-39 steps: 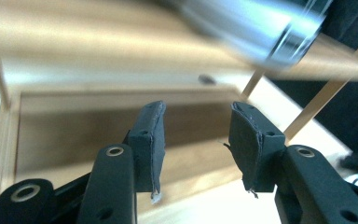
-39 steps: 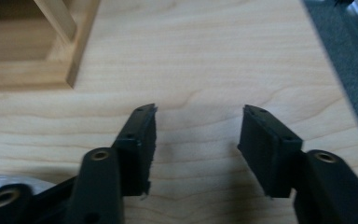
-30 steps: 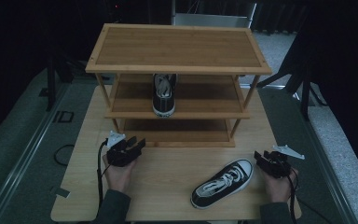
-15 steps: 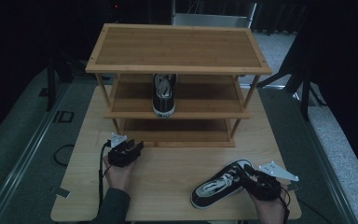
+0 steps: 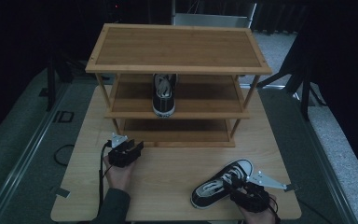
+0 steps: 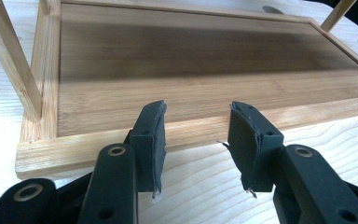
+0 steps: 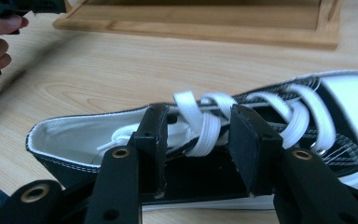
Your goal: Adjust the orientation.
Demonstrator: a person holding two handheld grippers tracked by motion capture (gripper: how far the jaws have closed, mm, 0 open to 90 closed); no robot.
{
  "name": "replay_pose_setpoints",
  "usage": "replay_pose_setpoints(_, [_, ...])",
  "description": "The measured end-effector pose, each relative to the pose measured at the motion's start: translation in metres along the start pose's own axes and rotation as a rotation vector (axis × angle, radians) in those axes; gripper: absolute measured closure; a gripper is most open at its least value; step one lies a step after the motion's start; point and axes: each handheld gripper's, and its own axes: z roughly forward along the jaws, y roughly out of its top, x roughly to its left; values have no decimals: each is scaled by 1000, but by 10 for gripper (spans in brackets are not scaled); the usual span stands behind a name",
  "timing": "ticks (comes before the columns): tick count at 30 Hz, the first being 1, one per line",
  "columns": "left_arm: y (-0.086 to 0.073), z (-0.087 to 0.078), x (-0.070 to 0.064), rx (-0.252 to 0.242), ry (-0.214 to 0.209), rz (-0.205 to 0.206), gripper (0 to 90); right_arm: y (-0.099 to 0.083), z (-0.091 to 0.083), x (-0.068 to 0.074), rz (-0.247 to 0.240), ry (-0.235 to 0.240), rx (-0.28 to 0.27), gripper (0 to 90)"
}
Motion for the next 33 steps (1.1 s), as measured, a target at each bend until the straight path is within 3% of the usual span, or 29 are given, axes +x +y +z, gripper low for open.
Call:
replay_pose_setpoints(3, [0, 0, 1, 0, 1, -5, 568, -2, 3, 1, 5, -12, 19, 639])
replay_pose_setpoints(4, [0, 0, 1, 1, 1, -6, 568, -2, 3, 1, -1, -18, 38, 741])
replay_pose_setpoints(11, [0, 1, 0, 7, 1, -1, 569, 0, 0, -9, 0, -9, 44, 844])
replay_pose_setpoints(16, [0, 1, 0, 6, 0, -5, 570, 7, -5, -23, -5, -45, 20, 868])
replay_pose_setpoints(19, [0, 2, 0, 9, 4, -7, 570, 12, -5, -27, -35, -82, 16, 871])
replay_pose_setpoints(29, [0, 2, 0, 12, 8, -7, 572, 16, -11, -44, -31, -101, 2, 871])
replay_pose_setpoints(33, [-1, 2, 0, 15, 7, -3, 572, 10, -15, -47, -29, -81, 15, 854])
